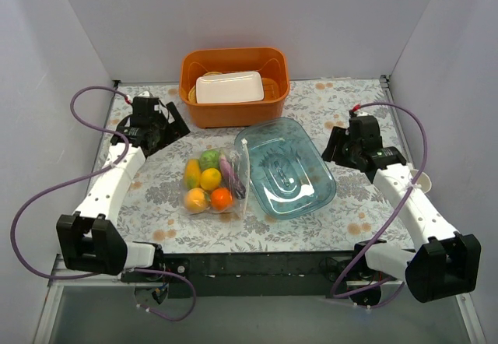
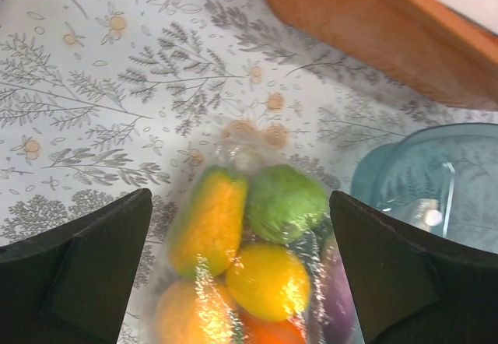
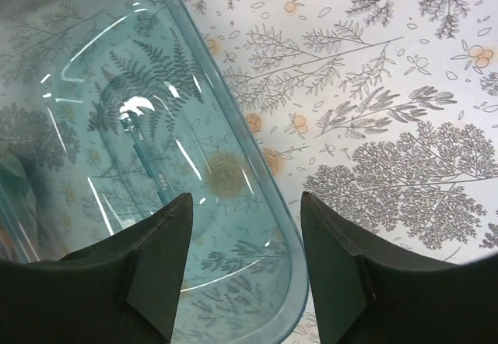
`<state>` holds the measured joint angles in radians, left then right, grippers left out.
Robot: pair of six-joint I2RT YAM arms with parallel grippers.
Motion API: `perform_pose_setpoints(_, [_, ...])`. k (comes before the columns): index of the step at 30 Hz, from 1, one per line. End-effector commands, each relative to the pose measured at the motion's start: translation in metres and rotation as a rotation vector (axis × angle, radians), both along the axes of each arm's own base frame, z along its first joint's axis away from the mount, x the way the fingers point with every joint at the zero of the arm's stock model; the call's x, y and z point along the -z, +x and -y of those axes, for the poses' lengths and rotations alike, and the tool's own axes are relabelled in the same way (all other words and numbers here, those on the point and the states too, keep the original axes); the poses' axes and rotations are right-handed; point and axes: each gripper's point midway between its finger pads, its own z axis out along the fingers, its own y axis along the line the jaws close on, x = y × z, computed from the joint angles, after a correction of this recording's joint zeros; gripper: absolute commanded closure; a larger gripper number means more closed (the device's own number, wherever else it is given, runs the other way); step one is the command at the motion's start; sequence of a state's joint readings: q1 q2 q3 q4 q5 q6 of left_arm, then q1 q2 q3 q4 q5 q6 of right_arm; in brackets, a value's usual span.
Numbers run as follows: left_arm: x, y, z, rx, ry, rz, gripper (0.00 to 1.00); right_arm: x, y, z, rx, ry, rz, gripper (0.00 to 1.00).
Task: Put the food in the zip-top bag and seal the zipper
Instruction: Reset both arms
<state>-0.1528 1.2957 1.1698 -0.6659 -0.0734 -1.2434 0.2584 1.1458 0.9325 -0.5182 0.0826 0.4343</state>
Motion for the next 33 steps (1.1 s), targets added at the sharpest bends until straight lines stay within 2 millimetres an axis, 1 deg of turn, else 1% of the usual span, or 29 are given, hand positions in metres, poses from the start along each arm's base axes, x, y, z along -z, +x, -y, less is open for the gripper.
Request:
perform_pose_setpoints(1, [0.019,-0.004,-0.005,0.049,0.022,-0.051,0.02,0.003,-0.008,0.018,0.021,-0.033,0.008,0.35])
perform_pose_setpoints(3, [0.027,-0.008,-0.005,0.042,0.018,-0.068,0.02,0.007,-0.011,0.021,0.026,-0.041,0.001,0.35])
perform_pose_setpoints(4, [0.028,-0.009,-0.006,0.032,0.017,-0.065,0.02,0.007,-0.012,0.023,0.032,-0.043,0.003,0.35])
perform_pose_setpoints(5, [0.023,-0.010,-0.006,0.030,0.014,-0.039,0.02,0.008,-0.013,0.025,0.038,-0.054,0.005,0.35])
perform_pose_setpoints(6, [0.027,-0.014,-0.007,0.030,0.012,-0.039,0.02,0.009,-0.015,0.027,0.043,-0.059,0.004,0.35])
perform_pose_setpoints(7, [0.023,-0.012,-0.006,0.033,0.010,-0.009,0.02,0.010,-0.016,0.029,0.047,-0.069,0.005,0.35])
perform_pose_setpoints(8, [0.014,-0.014,-0.007,0.029,0.007,0.026,0.02,0.011,-0.017,0.033,0.057,-0.082,0.007,0.35])
perform_pose_setpoints(11, [0.011,-0.014,-0.013,-0.015,0.015,0.045,0.02,0.012,-0.020,0.040,0.073,-0.112,0.013,0.35])
perform_pose_setpoints(15, [0.008,-0.015,-0.017,-0.010,0.041,0.062,0.02,0.014,-0.023,0.045,0.078,-0.135,0.016,0.34])
perform_pose_setpoints(21, [0.000,-0.011,-0.016,-0.001,0.039,0.103,0.02,0.016,-0.023,0.050,0.094,-0.153,0.018,0.34])
perform_pose_setpoints(26, [0.000,-0.007,-0.016,-0.010,0.035,0.102,0.02,0.018,-0.023,0.052,0.100,-0.163,0.013,0.34])
perform_pose_setpoints(29, [-0.004,-0.004,-0.014,0.009,0.040,0.121,0.02,0.019,-0.023,0.054,0.106,-0.171,0.016,0.34])
perform_pose_setpoints(32, [-0.008,-0.001,-0.018,-0.014,0.050,0.152,0.02,0.016,-0.020,0.058,0.132,-0.181,0.044,0.33])
perform_pose_setpoints(33, [-0.015,0.005,-0.020,-0.025,0.051,0.199,0.02,0.018,-0.019,0.060,0.140,-0.184,0.054,0.32])
